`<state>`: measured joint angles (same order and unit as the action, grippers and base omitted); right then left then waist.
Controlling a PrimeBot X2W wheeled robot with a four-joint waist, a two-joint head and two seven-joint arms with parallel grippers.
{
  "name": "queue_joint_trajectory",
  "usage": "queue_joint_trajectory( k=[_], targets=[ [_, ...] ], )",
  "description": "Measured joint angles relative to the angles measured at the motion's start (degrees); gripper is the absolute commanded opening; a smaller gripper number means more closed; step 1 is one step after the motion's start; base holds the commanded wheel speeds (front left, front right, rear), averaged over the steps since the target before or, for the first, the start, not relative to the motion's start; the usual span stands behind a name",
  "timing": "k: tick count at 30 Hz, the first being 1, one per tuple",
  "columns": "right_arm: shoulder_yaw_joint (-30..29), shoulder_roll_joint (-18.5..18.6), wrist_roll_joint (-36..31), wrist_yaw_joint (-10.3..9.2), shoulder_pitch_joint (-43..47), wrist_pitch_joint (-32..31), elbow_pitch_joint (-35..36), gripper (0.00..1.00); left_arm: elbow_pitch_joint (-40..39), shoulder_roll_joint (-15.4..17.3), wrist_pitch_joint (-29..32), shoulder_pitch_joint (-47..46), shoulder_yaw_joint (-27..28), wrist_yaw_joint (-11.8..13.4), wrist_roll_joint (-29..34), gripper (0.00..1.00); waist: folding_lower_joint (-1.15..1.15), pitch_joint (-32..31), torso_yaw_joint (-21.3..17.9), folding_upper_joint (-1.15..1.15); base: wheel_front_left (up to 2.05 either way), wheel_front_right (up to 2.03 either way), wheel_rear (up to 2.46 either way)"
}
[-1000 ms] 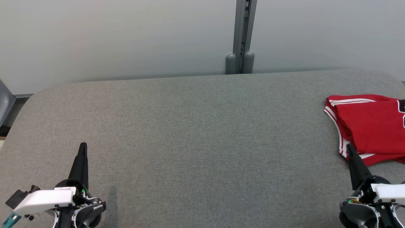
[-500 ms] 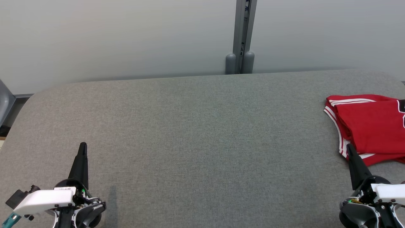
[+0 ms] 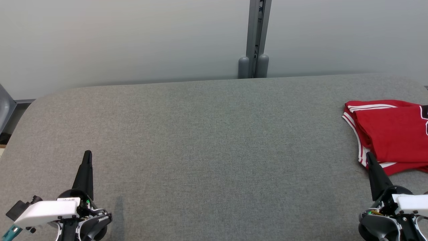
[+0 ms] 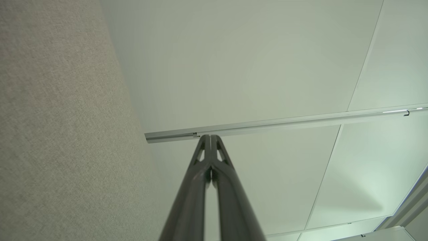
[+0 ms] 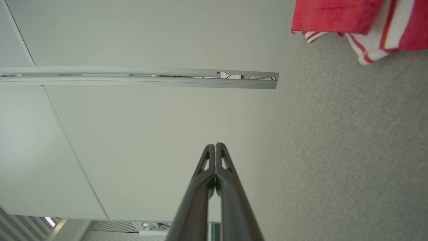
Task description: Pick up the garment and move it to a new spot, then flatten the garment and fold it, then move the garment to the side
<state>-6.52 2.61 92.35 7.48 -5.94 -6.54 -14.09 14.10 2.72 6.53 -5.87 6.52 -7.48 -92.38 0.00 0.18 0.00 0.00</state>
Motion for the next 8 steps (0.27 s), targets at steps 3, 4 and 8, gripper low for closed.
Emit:
queue_joint_trajectory(
  k=[3,4,8],
  targets=[
    [0.00,0.00,0.00,0.00,0.00,0.00,0.00,0.00,0.00,0.00,0.00,0.00,0.00,0.00,0.00,0.00,0.00,0.00,0.00,0.00,0.00,0.00,0.00],
    [0.00,0.00,0.00,0.00,0.00,0.00,0.00,0.00,0.00,0.00,0.00,0.00,0.00,0.00,0.00,0.00,0.00,0.00,0.00,0.00,0.00,0.00,0.00],
    [0.00,0.00,0.00,0.00,0.00,0.00,0.00,0.00,0.00,0.00,0.01,0.00,0.00,0.00,0.00,0.00,0.00,0.00,0.00,0.00,0.00,0.00,0.00]
  ],
)
